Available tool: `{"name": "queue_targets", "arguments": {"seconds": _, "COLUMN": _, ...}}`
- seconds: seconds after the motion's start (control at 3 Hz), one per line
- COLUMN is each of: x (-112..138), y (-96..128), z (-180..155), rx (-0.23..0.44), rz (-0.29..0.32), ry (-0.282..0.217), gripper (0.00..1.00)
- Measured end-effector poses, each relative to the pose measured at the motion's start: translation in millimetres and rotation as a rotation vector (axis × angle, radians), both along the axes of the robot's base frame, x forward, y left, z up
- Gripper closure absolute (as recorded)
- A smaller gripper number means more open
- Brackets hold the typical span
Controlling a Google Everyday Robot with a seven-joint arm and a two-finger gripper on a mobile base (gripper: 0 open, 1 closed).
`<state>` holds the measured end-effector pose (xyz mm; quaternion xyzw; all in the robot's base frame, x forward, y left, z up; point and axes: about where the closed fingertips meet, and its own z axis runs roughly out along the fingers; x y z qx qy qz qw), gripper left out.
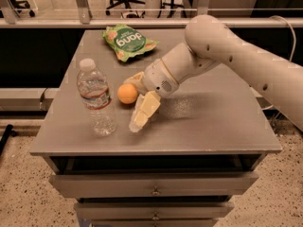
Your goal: Move orange near water bottle
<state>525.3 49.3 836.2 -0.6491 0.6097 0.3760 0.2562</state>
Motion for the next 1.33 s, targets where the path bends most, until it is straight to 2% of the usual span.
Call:
{"name": "queue_targets", "arguments": {"seconds": 0.67, "x": 13, "y": -38, "z": 23, "rx": -0.03, "rz": -0.074, "ry": -0.071, "gripper": 0.0}}
{"name": "queue_targets", "arguments": {"seconds": 1.33, "x": 10, "y": -68, "z": 49, "rx": -0.038, "rz": -0.126, "ry": -0.117, "gripper": 0.0}}
